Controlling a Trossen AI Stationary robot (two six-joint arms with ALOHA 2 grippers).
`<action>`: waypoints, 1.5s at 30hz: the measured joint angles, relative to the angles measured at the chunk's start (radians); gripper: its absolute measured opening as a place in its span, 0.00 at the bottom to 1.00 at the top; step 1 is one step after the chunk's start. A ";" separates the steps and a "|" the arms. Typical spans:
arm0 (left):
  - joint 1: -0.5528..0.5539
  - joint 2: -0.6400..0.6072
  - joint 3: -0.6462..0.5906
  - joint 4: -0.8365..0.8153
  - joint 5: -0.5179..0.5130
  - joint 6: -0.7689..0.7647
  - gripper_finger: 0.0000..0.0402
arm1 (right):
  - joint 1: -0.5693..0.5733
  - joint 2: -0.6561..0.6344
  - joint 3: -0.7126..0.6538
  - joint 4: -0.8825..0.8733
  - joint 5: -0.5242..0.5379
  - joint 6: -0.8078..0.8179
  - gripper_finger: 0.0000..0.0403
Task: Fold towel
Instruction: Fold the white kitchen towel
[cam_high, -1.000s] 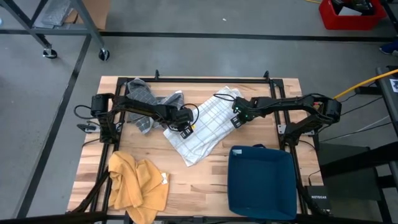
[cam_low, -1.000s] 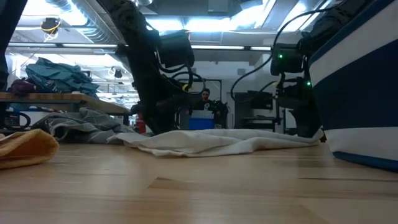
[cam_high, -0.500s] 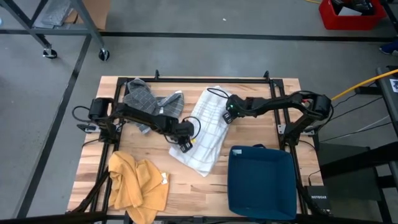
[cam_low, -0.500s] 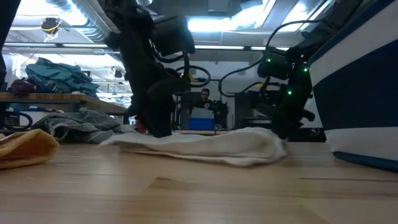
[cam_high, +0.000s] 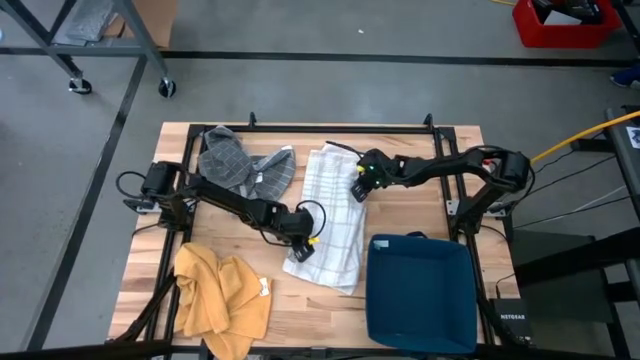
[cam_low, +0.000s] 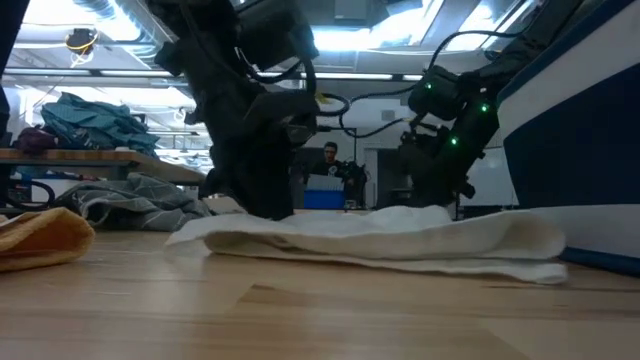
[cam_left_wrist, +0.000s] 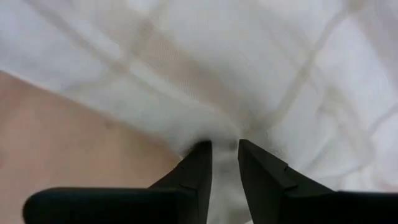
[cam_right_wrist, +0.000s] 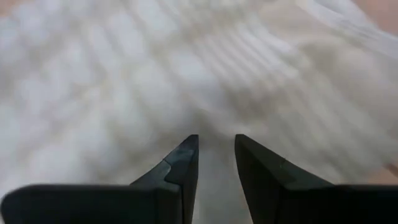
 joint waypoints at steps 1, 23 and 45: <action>0.010 -0.017 0.000 0.000 -0.002 0.007 0.18 | 0.000 -0.008 0.007 -0.004 -0.018 -0.001 0.27; 0.248 -0.261 0.003 -0.027 -0.048 0.446 0.18 | 0.003 -0.179 0.361 -0.633 -0.182 0.031 0.27; 0.303 -0.256 0.004 -0.272 -0.017 0.491 0.42 | 0.195 -0.095 0.361 -0.863 -0.311 0.170 0.27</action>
